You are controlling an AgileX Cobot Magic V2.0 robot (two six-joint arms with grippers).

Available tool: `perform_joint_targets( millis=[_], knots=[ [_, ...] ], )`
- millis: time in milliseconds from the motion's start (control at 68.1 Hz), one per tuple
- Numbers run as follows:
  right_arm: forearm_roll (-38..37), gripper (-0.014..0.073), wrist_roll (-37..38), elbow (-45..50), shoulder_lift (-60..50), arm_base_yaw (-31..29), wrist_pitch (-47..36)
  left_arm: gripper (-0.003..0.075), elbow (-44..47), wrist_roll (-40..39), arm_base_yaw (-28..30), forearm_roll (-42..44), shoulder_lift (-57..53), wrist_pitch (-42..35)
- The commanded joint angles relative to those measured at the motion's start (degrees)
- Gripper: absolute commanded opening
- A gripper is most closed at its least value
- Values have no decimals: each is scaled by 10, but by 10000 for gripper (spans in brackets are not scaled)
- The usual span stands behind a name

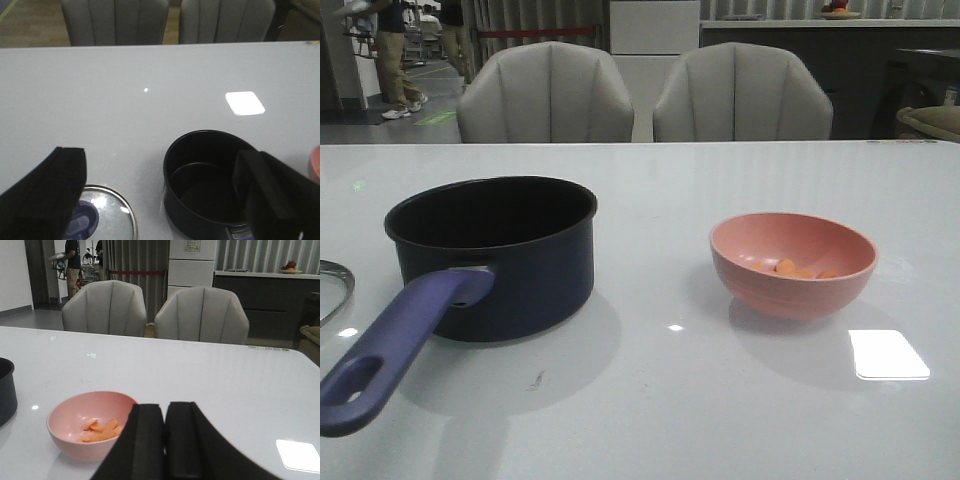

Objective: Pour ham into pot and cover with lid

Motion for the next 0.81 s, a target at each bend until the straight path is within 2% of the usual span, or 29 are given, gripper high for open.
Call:
perform_joint_targets(
  millis=[0,249,455,602,719,792],
  knots=[
    [0,137,-7,-3,-11,-3,-51,617,11,-1,-18,-7,-61,-36],
    [0,137,-7,-3,-11,-3,-51,617,105,-1,-62,-6,-191,-53],
    [0,137,-7,-3,-11,-3,-51,617,162,-1,-84,9,-285,-32],
    [0,137,-6,-3,-11,-3,-62,617,196,-1,-99,12,-329,-29],
    [0,137,-6,-7,-11,-3,-107,617,205,-1,-100,12,-333,-41],
    [0,137,-5,-38,-7,-3,-81,617,212,-1,-100,12,-333,-47]
  ],
)
